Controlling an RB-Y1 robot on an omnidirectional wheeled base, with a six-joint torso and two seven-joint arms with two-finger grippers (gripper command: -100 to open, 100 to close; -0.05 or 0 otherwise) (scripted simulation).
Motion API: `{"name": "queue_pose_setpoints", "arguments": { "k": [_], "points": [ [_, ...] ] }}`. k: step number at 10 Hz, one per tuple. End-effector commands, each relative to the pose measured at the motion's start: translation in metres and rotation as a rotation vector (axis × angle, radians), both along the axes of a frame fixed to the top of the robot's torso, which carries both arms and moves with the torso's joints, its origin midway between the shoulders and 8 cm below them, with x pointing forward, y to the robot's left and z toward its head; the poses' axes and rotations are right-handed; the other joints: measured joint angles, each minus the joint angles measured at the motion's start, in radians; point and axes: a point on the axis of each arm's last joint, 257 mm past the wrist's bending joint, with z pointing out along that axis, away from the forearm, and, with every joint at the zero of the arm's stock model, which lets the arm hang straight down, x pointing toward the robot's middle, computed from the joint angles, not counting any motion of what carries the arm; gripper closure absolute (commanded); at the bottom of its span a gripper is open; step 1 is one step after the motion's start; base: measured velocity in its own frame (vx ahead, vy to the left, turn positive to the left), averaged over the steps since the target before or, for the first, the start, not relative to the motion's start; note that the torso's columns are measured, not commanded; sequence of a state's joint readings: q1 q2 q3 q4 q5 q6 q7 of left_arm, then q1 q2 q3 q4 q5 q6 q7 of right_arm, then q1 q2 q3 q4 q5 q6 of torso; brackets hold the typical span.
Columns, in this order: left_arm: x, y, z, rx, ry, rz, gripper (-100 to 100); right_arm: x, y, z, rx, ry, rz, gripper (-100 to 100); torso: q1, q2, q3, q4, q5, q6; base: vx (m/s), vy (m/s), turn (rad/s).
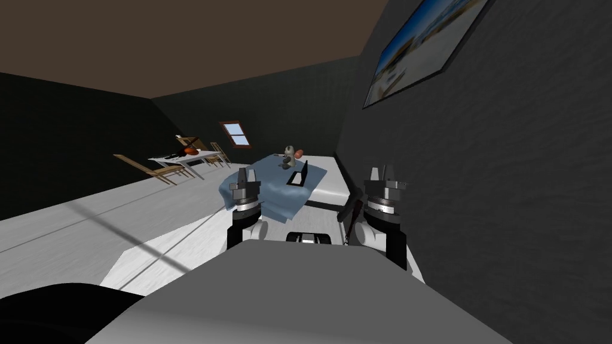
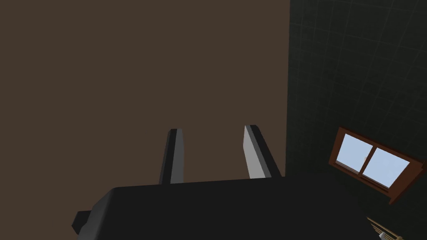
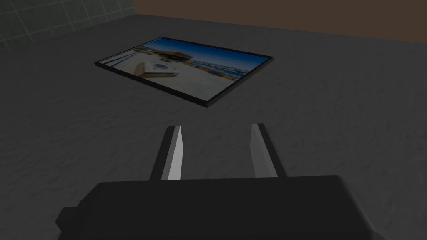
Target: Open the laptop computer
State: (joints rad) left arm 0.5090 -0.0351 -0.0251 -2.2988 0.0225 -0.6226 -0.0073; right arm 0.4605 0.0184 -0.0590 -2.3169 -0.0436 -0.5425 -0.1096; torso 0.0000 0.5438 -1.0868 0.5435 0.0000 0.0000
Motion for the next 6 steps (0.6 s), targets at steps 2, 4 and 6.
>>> {"name": "queue_pose_setpoints", "arguments": {
  "k": [2,4,6],
  "points": [
    [0.006,-0.006,-0.004,0.046,0.017,-0.021,-100,0.000,0.000,0.000,0.000,0.000,0.000,0,0.000,0.148,-0.295,0.148,0.000,0.000,-0.002,-0.001,-0.011],
    [0.018,-0.013,-0.013,0.103,0.047,-0.040,-100,0.000,0.000,0.000,0.000,0.001,0.000,0,0.000,0.191,-0.383,0.191,0.000,0.000,-0.018,0.002,-0.051],
    [0.034,-0.018,-0.026,0.164,0.081,-0.050,-100,0.000,0.000,0.000,0.000,0.001,0.000,0,0.000,0.194,-0.389,0.194,0.000,0.000,-0.016,0.002,-0.090]
  ]
}}
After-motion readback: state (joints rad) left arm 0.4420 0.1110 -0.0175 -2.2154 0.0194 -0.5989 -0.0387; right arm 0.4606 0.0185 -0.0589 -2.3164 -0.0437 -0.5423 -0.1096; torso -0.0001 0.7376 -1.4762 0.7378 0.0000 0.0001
